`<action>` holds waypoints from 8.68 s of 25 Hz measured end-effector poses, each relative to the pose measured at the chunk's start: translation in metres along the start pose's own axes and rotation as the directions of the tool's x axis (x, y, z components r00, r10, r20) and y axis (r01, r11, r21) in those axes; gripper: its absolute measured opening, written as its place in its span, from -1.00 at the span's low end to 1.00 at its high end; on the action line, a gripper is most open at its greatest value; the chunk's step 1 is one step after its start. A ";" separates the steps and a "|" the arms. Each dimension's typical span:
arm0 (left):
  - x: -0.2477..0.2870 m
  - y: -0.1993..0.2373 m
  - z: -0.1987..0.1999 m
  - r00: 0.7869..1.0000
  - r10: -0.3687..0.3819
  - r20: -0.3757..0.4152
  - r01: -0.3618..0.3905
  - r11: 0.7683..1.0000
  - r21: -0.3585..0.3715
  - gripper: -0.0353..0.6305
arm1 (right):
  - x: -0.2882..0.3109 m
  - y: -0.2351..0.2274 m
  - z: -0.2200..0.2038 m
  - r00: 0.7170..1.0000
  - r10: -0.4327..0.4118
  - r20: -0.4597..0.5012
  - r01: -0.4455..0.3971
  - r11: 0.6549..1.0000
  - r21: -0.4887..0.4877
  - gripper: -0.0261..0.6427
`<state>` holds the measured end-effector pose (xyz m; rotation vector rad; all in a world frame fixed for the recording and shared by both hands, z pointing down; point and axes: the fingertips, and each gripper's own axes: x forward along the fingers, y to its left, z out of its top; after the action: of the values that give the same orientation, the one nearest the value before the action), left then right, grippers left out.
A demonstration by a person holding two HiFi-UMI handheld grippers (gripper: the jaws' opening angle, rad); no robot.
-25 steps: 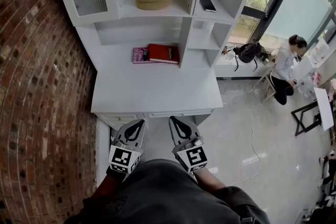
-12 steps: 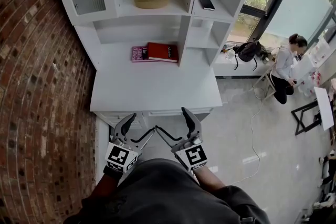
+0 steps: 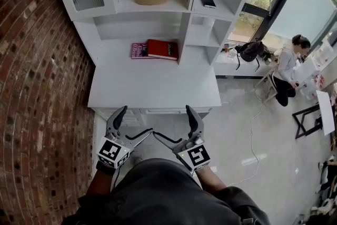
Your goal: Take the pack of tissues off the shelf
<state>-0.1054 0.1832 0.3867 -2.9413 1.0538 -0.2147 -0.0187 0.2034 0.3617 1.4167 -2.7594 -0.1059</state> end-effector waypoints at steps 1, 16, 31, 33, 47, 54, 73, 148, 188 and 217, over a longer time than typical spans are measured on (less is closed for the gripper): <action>0.001 0.001 0.001 1.000 0.008 -0.001 -0.008 1.000 -0.002 0.54 | -0.002 -0.002 0.000 1.000 0.005 0.000 -0.005 1.000 0.000 0.82; 0.033 0.054 -0.002 0.999 0.043 0.009 -0.042 0.999 -0.025 0.54 | 0.040 -0.040 -0.014 0.999 0.039 -0.019 -0.039 0.999 -0.008 0.82; 0.118 0.199 0.025 0.997 -0.058 0.056 0.060 0.998 -0.029 0.53 | 0.174 -0.109 0.006 0.996 -0.079 -0.030 0.078 0.996 -0.038 0.81; 0.126 0.218 0.030 0.995 -0.075 0.060 0.077 0.997 -0.027 0.53 | 0.192 -0.115 0.010 0.995 -0.098 -0.030 0.097 0.995 -0.038 0.81; 0.186 0.308 0.065 0.989 -0.124 0.079 0.124 0.992 0.004 0.53 | 0.266 -0.181 0.032 0.982 -0.185 -0.035 0.183 0.982 -0.049 0.81; 0.232 0.335 0.099 0.993 -0.078 0.084 0.078 0.997 0.007 0.53 | 0.301 -0.240 0.047 0.989 -0.144 -0.016 0.143 0.988 -0.059 0.81; 0.363 0.425 0.176 0.990 0.141 -0.029 -0.141 0.990 0.004 0.53 | 0.438 -0.398 0.092 0.990 -0.069 -0.122 0.063 0.997 -0.051 0.80; 0.355 0.252 -0.168 0.954 0.000 -0.299 0.028 0.996 0.090 0.53 | 0.283 -0.296 -0.233 0.919 -0.236 -0.315 0.246 0.969 -0.007 0.64; 0.414 0.237 -0.375 0.837 -0.084 -0.541 0.133 0.990 0.052 0.53 | 0.279 -0.316 -0.443 0.835 -0.212 -0.508 0.264 0.964 0.033 0.64; 0.352 0.242 -0.353 0.788 -0.079 -0.610 0.132 0.990 0.043 0.47 | 0.219 -0.294 -0.403 0.796 -0.210 -0.567 0.291 0.955 0.055 0.49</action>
<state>-0.0362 -0.2137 0.7666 -2.9037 0.8677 -1.2482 0.1179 -0.1629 0.7407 1.5343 -2.1257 0.4371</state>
